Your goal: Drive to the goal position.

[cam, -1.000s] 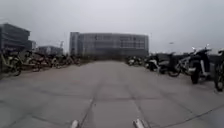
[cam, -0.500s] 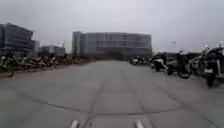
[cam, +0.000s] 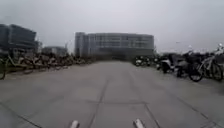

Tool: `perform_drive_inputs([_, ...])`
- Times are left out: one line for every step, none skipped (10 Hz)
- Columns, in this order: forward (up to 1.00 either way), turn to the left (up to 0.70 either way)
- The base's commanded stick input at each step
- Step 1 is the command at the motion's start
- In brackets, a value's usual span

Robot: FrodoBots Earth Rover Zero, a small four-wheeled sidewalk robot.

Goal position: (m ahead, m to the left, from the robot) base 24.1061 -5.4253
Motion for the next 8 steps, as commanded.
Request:
perform_drive_inputs([1.0, 0.01])
perform_drive_inputs([1.0, 0.01])
perform_drive_inputs([1.0, 0.01])
perform_drive_inputs([1.0, 0.01])
perform_drive_inputs([1.0, 0.01])
perform_drive_inputs([1.0, 0.01])
perform_drive_inputs([1.0, 0.01])
perform_drive_inputs([1.0, 0.01])
